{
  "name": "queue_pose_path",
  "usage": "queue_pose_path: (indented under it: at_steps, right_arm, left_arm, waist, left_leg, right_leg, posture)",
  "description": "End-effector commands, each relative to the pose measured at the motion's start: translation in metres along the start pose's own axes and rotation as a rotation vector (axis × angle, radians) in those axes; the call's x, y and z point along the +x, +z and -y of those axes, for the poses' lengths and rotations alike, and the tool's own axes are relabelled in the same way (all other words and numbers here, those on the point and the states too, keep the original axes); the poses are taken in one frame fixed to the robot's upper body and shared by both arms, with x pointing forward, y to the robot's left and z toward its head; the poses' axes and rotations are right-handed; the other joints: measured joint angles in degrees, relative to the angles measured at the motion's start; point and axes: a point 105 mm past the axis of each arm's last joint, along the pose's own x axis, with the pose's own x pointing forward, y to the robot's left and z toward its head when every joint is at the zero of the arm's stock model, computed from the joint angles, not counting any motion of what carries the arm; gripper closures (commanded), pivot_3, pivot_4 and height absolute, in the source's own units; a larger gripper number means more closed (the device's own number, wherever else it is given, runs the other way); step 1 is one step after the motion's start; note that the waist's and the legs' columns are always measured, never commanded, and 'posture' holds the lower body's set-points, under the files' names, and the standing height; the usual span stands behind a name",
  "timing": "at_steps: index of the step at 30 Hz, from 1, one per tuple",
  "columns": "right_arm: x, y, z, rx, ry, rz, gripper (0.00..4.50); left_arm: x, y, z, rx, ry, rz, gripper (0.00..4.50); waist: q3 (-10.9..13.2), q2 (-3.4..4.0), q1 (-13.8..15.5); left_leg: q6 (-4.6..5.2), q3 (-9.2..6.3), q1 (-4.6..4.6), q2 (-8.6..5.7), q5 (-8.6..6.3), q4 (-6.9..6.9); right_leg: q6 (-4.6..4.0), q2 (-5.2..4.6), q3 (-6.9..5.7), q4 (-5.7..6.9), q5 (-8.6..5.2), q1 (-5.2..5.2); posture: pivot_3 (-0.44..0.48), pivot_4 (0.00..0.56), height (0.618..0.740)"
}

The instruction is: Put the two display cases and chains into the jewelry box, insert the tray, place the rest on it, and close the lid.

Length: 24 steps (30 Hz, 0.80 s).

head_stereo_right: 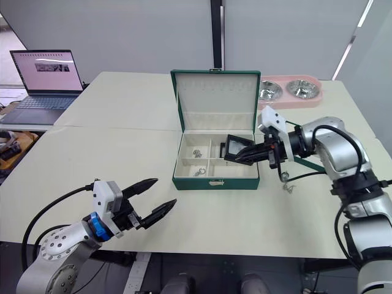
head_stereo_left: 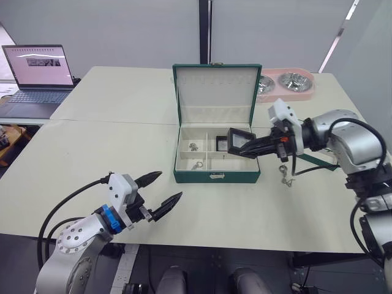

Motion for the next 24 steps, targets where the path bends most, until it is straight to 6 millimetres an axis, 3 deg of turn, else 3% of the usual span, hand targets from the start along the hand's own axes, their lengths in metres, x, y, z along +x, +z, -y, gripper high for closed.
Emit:
queue_pose_path:
  at_steps: [1,10,24]
  right_arm:
    - [0.007,0.006,0.008,-0.034,0.009,-0.053,4.50]
    - [0.029,-0.007,0.018,0.004,0.062,-0.203,4.50]
    - [0.038,-0.018,0.015,0.028,0.085,-0.230,4.50]
  left_arm:
    - [0.001,0.014,0.007,0.021,0.003,0.054,0.00]
    - [0.002,0.018,0.009,0.020,0.002,0.062,0.00]
    - [0.006,0.020,0.008,0.023,-0.010,0.062,0.00]
  waist:
    - [0.00,0.00,-0.02]
    - [0.01,0.01,-0.02]
    - [0.02,0.03,-0.17]
  left_leg:
    - [0.00,0.00,0.00,0.00,0.00,0.00]
    - [0.00,0.01,-0.02,-0.01,0.00,0.00]
    - [0.00,0.04,-0.02,0.00,0.00,0.00]
  right_leg:
    - [0.00,0.00,0.00,0.01,0.00,-0.01]
    - [0.00,-0.02,-0.01,0.06,0.00,-0.08]
    - [0.00,-0.01,0.01,0.14,0.00,-0.13]
  posture:
    - [0.000,0.150,0.740]
    - [0.000,0.150,0.740]
    - [0.000,0.150,0.740]
